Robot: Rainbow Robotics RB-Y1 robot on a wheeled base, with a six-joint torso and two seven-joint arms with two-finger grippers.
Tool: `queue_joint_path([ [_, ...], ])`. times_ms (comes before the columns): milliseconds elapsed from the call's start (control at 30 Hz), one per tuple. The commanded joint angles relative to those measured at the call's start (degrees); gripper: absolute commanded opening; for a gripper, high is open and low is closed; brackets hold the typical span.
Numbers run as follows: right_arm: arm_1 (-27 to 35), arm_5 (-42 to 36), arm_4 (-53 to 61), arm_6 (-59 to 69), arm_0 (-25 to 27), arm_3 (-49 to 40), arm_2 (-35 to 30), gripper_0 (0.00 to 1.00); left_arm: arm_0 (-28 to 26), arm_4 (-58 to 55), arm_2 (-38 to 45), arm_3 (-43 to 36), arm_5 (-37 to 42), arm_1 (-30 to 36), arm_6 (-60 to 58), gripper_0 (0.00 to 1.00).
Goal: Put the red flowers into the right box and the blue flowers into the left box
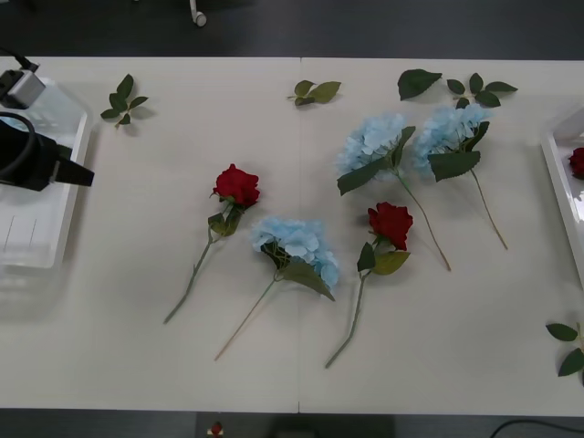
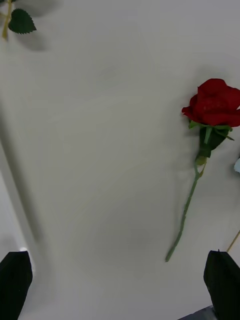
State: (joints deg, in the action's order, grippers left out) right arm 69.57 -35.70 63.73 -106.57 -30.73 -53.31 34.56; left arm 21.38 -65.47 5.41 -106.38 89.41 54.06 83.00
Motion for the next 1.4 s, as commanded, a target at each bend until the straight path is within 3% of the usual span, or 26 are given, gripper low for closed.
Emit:
queue_joint_path([
  [33,2.3,-6.0,4.0,-3.6,-1.1,-6.8,-6.8,0.81,-3.1,3.5,-5.9,-8.1,-5.3,2.3,-8.4,1.00],
  [267,2.4,-15.5,6.2,-4.0,-1.1,-16.7,-13.1,0.81,-2.5,9.0,-17.6,-11.0,-13.3,2.3,-18.6,1.00],
  [400,2.4,-18.7,6.5,-2.8,-1.2,-22.5,-14.2,0.81,1.6,16.8,-27.0,-11.0,-14.9,1.6,-23.6,1.00],
  [600,1.3,-20.5,6.8,6.3,-1.1,-28.3,-13.8,0.81,7.2,22.9,-36.9,-9.5,-14.8,-0.3,-29.0,1.00],
  [867,-2.0,-16.0,4.9,15.3,-1.3,-33.1,-8.4,0.83,14.4,22.9,-43.7,0.0,-14.8,-6.8,-27.9,1.00],
  [1100,-8.4,-9.8,3.0,15.8,-6.1,-28.3,0.0,0.89,18.9,23.6,-47.4,9.0,-14.8,-12.7,-23.8,1.00],
  [1400,-17.2,-7.0,2.4,15.1,-10.5,-18.5,0.9,0.89,21.4,24.9,-47.4,18.3,-14.8,-17.8,-15.2,1.00],
])
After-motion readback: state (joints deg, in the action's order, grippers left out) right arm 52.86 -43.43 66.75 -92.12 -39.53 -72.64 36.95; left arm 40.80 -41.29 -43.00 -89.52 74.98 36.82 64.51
